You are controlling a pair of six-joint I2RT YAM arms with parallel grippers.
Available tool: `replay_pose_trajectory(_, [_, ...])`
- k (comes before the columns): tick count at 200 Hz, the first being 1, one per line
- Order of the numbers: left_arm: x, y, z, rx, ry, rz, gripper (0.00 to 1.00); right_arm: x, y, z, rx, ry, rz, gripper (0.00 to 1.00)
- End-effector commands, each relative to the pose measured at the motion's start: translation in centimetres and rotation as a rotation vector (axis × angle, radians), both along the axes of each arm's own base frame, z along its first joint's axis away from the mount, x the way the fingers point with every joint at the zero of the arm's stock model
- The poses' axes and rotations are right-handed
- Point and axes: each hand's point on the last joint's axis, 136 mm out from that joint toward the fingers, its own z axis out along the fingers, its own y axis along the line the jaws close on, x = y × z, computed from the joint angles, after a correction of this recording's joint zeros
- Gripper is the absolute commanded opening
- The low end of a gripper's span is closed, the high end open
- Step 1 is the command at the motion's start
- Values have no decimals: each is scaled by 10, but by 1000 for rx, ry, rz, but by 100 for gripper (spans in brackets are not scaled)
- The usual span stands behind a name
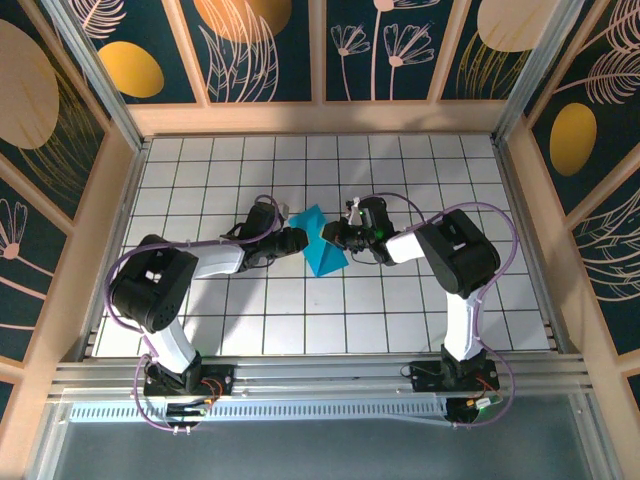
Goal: Fold a paper plane with a square sheet of paper (fold left side to right side)
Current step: Turn over the paper at the center of the table.
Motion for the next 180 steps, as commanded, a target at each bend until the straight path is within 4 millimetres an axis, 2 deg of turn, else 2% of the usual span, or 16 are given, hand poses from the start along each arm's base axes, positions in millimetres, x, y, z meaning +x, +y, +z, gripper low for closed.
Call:
replay_pose_trajectory(1, [2, 13, 29, 12, -60, 45, 46, 9, 3, 27, -5, -82, -6, 5])
replay_pose_trajectory(30, [-4, 23, 72, -39, -132, 93, 66, 18, -3, 67, 4, -179, -27, 0])
replay_pose_trajectory(50, [-9, 30, 106, -118, -187, 129, 83, 22, -10, 107, 18, -276, -41, 0])
replay_pose_trajectory(68, [-15, 38, 147, -227, -267, 164, 98, 22, -20, 151, 50, -372, -64, 0])
replay_pose_trajectory(85, [-23, 39, 187, -353, -353, 157, 99, 18, -30, 193, 107, -457, -84, 0])
replay_pose_trajectory(105, [-34, 31, 230, -519, -432, 97, 99, 9, -41, 245, 212, -555, -101, 0])
replay_pose_trajectory(129, [-46, 15, 263, -703, -452, -6, 99, -8, -50, 300, 325, -649, -102, 0])
replay_pose_trajectory(149, [-48, 1, 274, -800, -427, -78, 99, -18, -52, 328, 379, -672, -93, 0])
replay_pose_trajectory(180, [-50, -18, 282, -860, -416, -158, 99, -27, -46, 342, 424, -650, -65, 0])
